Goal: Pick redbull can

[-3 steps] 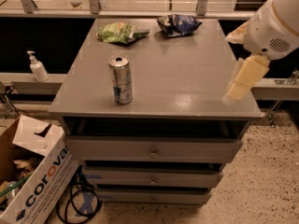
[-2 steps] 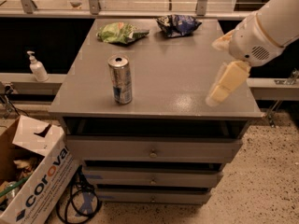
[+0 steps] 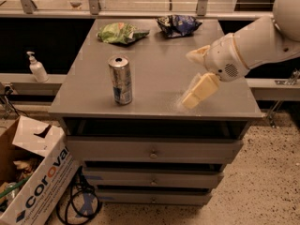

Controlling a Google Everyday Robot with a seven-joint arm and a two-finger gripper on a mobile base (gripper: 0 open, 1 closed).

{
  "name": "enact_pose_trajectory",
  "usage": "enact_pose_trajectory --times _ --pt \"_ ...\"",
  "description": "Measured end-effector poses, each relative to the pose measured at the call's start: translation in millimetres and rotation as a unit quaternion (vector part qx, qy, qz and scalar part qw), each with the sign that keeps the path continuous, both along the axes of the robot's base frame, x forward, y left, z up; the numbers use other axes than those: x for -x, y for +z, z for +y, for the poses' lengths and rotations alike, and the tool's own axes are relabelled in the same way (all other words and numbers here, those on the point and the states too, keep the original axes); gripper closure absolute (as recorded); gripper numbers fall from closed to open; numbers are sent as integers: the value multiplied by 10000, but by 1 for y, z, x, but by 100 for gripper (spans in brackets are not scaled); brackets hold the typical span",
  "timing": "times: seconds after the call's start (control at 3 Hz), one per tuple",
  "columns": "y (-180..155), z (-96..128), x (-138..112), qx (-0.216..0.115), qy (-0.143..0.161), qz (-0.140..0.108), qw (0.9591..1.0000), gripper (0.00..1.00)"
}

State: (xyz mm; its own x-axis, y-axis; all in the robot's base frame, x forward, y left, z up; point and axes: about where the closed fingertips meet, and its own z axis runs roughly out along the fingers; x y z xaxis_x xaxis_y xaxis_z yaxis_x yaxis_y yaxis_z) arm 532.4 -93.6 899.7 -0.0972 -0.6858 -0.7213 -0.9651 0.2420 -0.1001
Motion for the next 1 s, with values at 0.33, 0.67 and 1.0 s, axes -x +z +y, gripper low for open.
enact_pose_trajectory --times 0.33,0.67,1.0 --pt "-6 26 1 -613 148 -56 9980 0" --pt "-4 30 2 -677 180 -72 9975 0" --pt "-9 31 2 -879 203 -13 9959 0"
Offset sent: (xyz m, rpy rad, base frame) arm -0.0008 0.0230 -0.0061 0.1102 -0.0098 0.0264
